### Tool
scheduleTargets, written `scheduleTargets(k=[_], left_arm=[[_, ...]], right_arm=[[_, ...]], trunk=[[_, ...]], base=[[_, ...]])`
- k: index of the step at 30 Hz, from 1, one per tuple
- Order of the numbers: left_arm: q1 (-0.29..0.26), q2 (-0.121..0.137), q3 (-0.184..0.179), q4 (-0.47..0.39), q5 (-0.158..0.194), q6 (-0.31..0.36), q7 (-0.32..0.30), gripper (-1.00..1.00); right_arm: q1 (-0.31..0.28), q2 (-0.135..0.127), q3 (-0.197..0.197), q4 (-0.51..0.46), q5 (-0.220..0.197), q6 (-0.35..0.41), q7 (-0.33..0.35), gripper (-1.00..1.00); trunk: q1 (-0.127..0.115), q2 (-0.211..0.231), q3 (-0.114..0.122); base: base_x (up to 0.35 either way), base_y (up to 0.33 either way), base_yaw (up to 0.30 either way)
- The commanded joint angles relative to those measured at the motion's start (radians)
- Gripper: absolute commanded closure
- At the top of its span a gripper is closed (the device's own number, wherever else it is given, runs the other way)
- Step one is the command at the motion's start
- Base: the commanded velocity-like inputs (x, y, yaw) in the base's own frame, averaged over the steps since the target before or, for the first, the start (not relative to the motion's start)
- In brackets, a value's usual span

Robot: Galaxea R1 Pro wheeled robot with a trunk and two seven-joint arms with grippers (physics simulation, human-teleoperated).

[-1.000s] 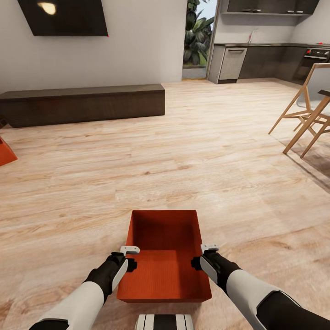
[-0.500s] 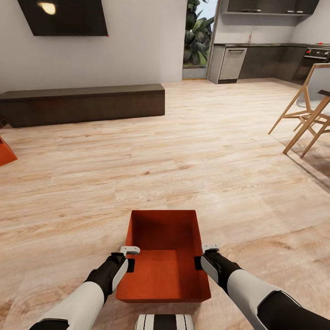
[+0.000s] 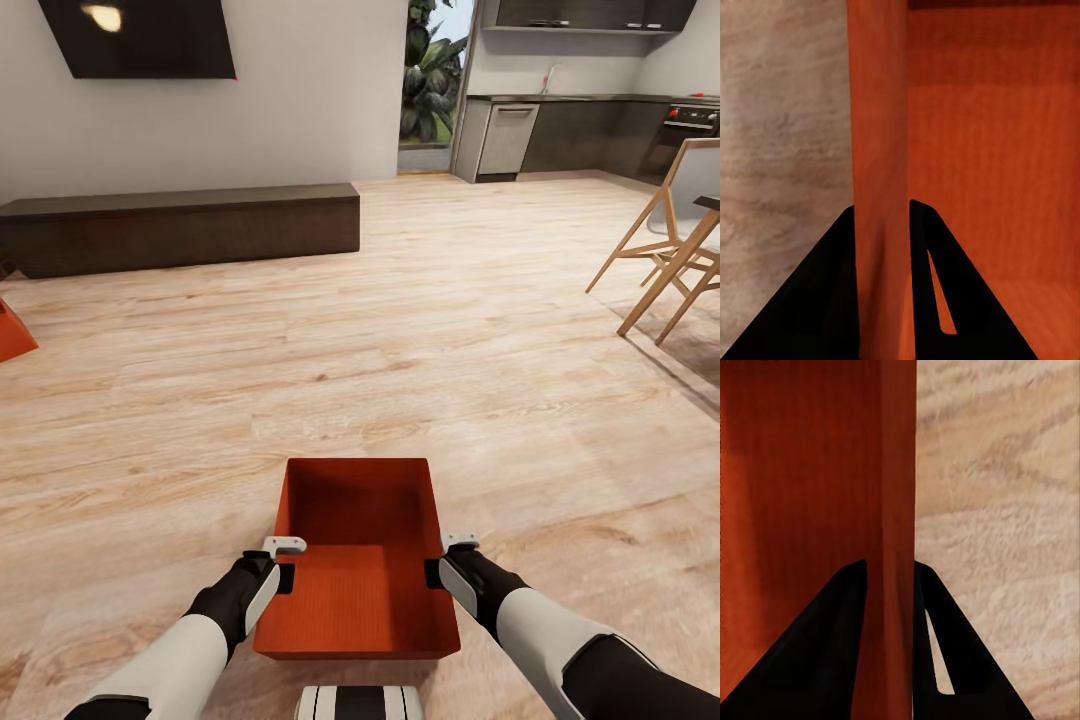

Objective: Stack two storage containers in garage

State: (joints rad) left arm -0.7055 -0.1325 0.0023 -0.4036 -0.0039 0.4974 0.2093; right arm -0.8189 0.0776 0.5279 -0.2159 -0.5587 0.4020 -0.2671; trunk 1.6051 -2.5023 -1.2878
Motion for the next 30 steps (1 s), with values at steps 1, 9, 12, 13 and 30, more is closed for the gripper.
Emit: scheduleTargets(k=[1,9,12,13,30], left_arm=[[0.0,0.001,0.0,-0.003,-0.038,0.011,0.007,1.0],[0.0,0.001,-0.001,-0.001,-0.039,0.015,0.006,1.0],[0.0,0.001,-0.001,-0.001,-0.039,0.015,0.006,1.0],[0.0,0.001,-0.001,-0.001,-0.039,0.015,0.006,1.0],[0.0,0.001,-0.001,-0.001,-0.039,0.015,0.007,1.0]], right_arm=[[0.0,-0.005,0.015,0.0,0.016,0.009,-0.012,1.0],[0.0,-0.01,0.015,0.0,0.016,0.008,-0.012,1.0],[0.0,-0.01,0.015,0.0,0.016,0.007,-0.012,1.0],[0.0,-0.01,0.015,0.0,0.016,0.007,-0.012,1.0],[0.0,-0.01,0.016,-0.003,0.016,-0.012,-0.011,1.0]], trunk=[[0.0,0.0,-0.001],[-0.002,0.001,0.019],[-0.004,0.002,0.03],[-0.004,0.002,0.034],[-0.063,0.107,0.089]], base=[[0.0,0.0,0.0],[0.0,0.0,0.0],[0.0,0.0,0.0],[0.0,0.0,0.0],[0.0,0.0,0.0]])
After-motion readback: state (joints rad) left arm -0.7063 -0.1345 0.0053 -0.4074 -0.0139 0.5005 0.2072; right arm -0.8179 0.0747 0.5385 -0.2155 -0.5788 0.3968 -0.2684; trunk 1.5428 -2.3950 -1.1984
